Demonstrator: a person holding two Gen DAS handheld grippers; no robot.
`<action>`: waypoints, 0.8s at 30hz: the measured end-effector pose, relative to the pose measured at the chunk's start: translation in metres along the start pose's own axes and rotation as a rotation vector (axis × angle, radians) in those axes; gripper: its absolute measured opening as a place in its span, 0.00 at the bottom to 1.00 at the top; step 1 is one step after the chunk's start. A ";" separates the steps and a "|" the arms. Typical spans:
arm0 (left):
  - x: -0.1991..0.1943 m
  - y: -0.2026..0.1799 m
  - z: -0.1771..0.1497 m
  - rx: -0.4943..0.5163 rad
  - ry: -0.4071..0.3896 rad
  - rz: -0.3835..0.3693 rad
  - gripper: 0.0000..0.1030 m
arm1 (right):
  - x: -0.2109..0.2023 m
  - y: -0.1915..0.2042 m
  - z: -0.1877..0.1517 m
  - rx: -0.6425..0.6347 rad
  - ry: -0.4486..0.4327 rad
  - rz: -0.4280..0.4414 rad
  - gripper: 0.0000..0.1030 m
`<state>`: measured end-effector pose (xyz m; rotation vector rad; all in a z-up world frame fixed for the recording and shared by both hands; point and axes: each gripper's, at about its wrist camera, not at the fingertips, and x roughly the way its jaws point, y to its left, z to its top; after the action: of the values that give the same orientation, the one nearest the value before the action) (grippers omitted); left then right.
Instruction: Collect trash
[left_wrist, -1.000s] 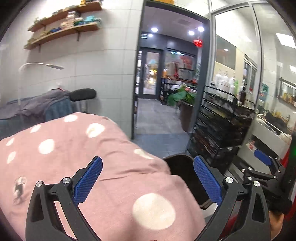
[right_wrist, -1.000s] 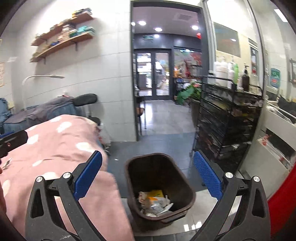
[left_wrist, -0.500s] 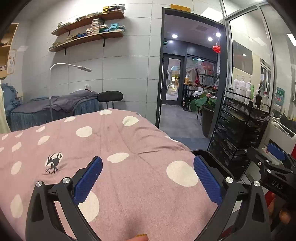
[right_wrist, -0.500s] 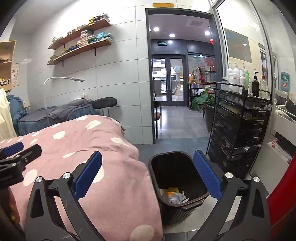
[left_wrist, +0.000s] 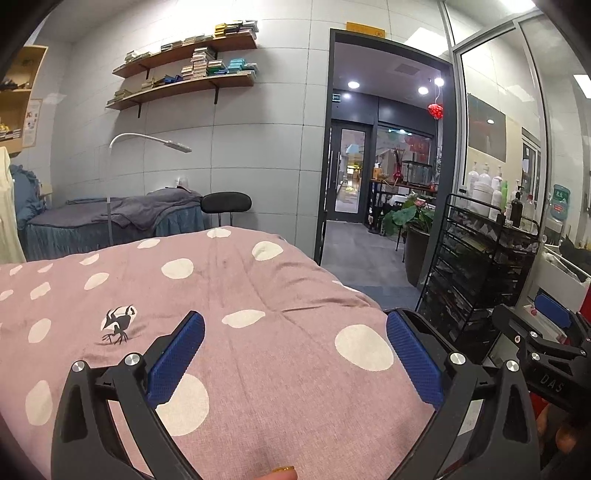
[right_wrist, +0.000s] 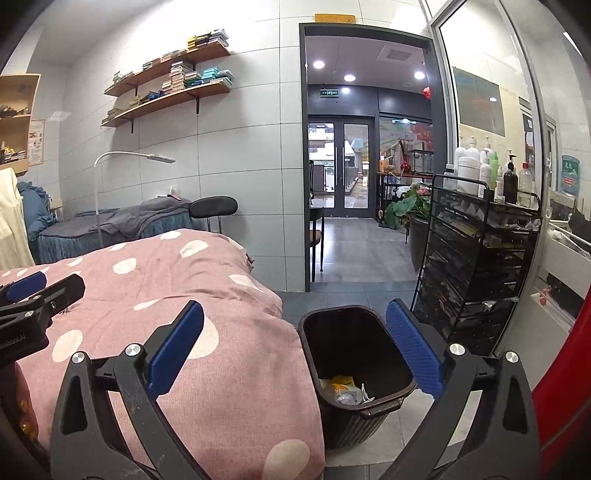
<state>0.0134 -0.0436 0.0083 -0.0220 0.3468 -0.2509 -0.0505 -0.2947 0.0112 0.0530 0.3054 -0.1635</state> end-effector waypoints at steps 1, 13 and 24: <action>0.000 0.000 0.000 0.001 0.002 0.001 0.94 | 0.000 0.001 0.000 -0.002 0.001 -0.002 0.95; 0.000 0.001 -0.001 -0.003 0.007 -0.004 0.94 | 0.000 0.002 -0.002 0.007 0.009 -0.004 0.95; 0.000 0.001 -0.002 -0.006 0.011 -0.010 0.94 | -0.001 0.001 -0.003 0.010 0.010 -0.005 0.95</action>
<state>0.0126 -0.0426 0.0067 -0.0282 0.3586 -0.2600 -0.0515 -0.2930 0.0089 0.0632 0.3149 -0.1701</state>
